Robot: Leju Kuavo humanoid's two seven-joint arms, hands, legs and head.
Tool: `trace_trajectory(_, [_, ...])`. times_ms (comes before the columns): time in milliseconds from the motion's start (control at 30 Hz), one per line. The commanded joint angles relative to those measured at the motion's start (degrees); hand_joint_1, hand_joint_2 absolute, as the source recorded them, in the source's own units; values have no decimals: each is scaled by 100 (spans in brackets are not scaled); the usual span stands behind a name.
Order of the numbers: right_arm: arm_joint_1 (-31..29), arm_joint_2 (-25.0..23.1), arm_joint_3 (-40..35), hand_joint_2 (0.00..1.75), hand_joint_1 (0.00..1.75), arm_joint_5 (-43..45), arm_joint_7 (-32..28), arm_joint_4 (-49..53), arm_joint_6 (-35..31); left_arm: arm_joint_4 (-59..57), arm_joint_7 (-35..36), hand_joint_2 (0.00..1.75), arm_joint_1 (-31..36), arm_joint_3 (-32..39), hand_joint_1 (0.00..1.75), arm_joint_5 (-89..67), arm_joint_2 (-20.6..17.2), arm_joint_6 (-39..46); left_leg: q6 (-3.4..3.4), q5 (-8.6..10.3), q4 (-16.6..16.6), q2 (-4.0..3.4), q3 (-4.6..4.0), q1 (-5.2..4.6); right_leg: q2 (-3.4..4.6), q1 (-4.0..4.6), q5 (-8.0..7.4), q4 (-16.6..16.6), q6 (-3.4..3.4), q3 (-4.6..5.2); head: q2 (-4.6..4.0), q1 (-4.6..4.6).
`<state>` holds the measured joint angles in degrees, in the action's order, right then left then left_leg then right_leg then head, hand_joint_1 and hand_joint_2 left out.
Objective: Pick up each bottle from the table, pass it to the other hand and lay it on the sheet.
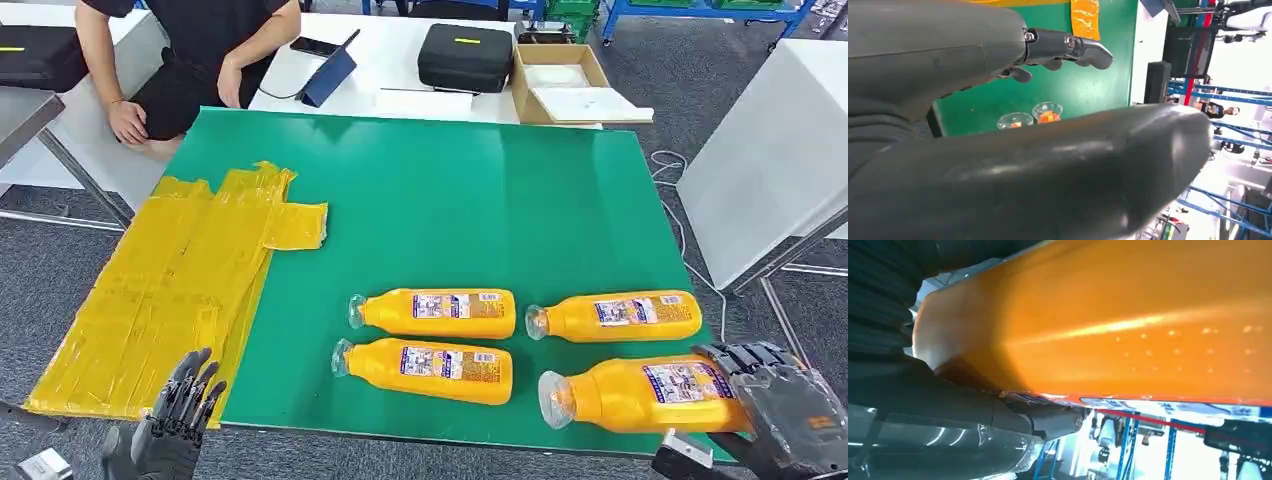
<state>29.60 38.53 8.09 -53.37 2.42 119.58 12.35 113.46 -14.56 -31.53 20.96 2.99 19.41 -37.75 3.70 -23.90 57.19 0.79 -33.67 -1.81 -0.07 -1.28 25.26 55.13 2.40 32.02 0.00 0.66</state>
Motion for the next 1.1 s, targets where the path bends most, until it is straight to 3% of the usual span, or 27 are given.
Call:
trace_trajectory(33, [-1127,-940,-228,175,175,388,-537,-397,-339,-664,-88,0,200,-506,0,207,-508,336,-29,1,-14,-7,16,9,4,8,-4,-17,-16,-15,0,-2])
trace_trajectory(100, [-1875,-1079,-816,175,175,584,-561,-964,-480,-945,-168,0,427,-1129,0,350,-996,841,-31,3,-20,-16,22,14,12,13,-11,-26,-18,-21,0,-2])
trace_trajectory(133, [-1875,-1079,-816,175,175,584,-561,-964,-480,-945,-168,0,427,-1129,0,350,-996,841,-61,3,-29,-30,33,23,23,21,-15,-38,-34,-30,0,0])
trace_trajectory(167, [-2410,-1124,-1258,175,175,632,-430,-1421,-605,-1185,-221,0,656,-1553,0,490,-1307,1297,-33,11,-31,-34,29,14,22,13,-20,-35,-20,-31,0,0])
trace_trajectory(200, [-2823,-1290,-1508,175,175,854,-359,-1794,-600,-1351,-269,175,885,-1947,0,576,-1616,1632,-41,11,-30,-39,29,18,25,16,-22,-37,-24,-35,0,0])
trace_trajectory(267, [-3921,-1612,-2325,175,175,1026,-153,-2852,-765,-2044,-299,175,1821,-2598,0,844,-2049,2512,-44,24,-40,-59,39,29,41,20,-49,-49,-44,-39,0,-2])
trace_trajectory(367, [-4031,-1660,-2417,175,175,1310,-30,-2964,-823,-2107,-386,175,1987,-2800,0,809,-2222,2716,-50,42,-28,-68,29,32,47,17,-59,-32,-56,-18,0,-2])
trace_trajectory(500, [-5150,-2504,-2931,175,175,1520,185,-4233,-898,-3276,-254,175,3569,-3234,0,702,-2284,3151,-40,83,-21,-53,-8,30,39,13,-84,-17,-54,-22,0,-2])
trace_trajectory(533, [-5400,-2709,-3070,175,175,1641,188,-4548,-982,-3573,-250,175,3930,-3338,0,764,-2281,3215,-65,108,-32,-60,-18,39,45,21,-112,-27,-65,-12,0,0])
trace_trajectory(600, [-5593,-2860,-3251,175,175,1769,200,-4761,-1056,-3781,-255,175,4213,-3430,0,896,-2260,3261,-57,128,-21,-62,-56,40,46,21,-131,-13,-62,22,0,-2])
trace_trajectory(767, [-5704,-3250,-3621,175,175,1981,370,-4702,-1045,-3813,-140,175,4616,-3769,0,1088,-2157,3485,-70,172,-6,-62,-131,40,48,32,-166,20,-59,96,0,0])
trace_trajectory(1067, [-6173,-4059,-4211,175,175,2122,653,-4938,-1156,-3673,-163,175,4670,-3996,0,1500,-2360,3953,-78,167,10,-92,-155,41,77,40,-162,38,-58,121,0,-2])
trace_trajectory(1100, [-6173,-4059,-4211,175,175,2122,653,-4938,-1156,-3673,-163,175,4670,-3996,0,1500,-2360,3953,-56,181,3,-59,-171,34,47,34,-165,32,-47,125,0,-4])
